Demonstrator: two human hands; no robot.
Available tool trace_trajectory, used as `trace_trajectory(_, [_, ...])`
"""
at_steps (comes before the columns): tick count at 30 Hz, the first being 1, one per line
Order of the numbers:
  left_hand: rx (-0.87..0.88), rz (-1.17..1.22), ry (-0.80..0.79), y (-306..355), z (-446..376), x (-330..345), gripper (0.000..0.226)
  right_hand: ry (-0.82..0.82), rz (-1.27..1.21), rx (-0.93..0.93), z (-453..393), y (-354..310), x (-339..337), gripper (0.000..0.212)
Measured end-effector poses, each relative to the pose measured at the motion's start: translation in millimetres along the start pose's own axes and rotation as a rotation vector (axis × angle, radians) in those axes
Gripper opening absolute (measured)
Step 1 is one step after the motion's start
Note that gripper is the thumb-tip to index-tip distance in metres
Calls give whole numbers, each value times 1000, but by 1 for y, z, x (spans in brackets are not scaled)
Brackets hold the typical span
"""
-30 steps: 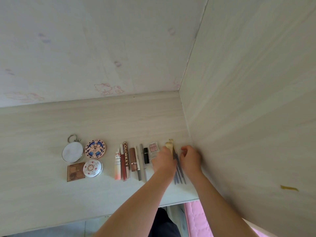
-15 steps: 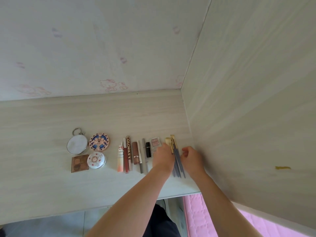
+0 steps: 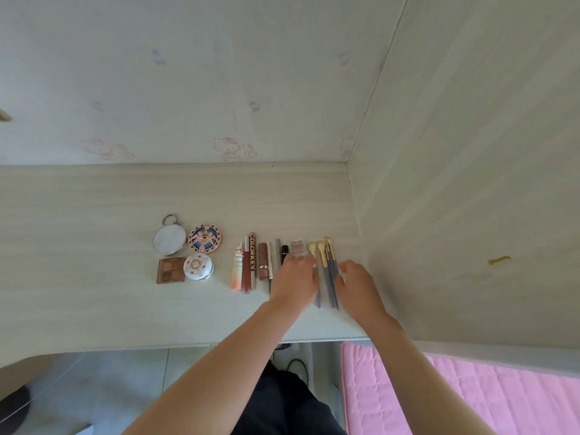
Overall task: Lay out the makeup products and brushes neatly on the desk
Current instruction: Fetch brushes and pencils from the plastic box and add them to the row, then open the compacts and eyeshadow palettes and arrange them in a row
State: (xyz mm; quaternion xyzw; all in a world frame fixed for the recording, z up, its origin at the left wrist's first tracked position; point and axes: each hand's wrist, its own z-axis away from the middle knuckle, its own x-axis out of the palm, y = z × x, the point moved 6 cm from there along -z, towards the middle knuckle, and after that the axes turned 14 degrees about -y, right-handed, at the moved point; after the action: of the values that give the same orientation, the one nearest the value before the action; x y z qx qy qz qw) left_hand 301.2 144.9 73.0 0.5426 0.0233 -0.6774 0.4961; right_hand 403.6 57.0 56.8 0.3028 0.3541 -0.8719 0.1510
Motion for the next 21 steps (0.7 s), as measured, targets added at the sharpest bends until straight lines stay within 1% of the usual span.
trace_trajectory(4, [26, -36, 136, -23, 30, -14, 18, 0, 137, -78, 8, -23, 5, 28])
trace_trajectory(6, [-4, -46, 193, -37, 44, -21, 22, -16, 194, -107, 10, -36, 11, 29])
trace_trajectory(10, [-55, -44, 261, -66, 67, -35, 24, -42, 276, -185, 11, -71, 26, 24])
trace_trajectory(12, [-72, -15, 300, -81, 78, -44, 25, -51, 290, -222, 10, -89, 36, 26])
trace_trajectory(15, [-116, 15, 336, -103, 91, -57, 20, -65, 372, -289, 8, -115, 54, 30])
trace_trajectory(19, [-214, 83, 352, -141, 101, -74, 22, -47, 334, -314, 5, -154, 71, 32])
trace_trajectory(21, [-235, 114, 360, -165, 102, -83, 22, -53, 317, -345, -1, -174, 84, 33])
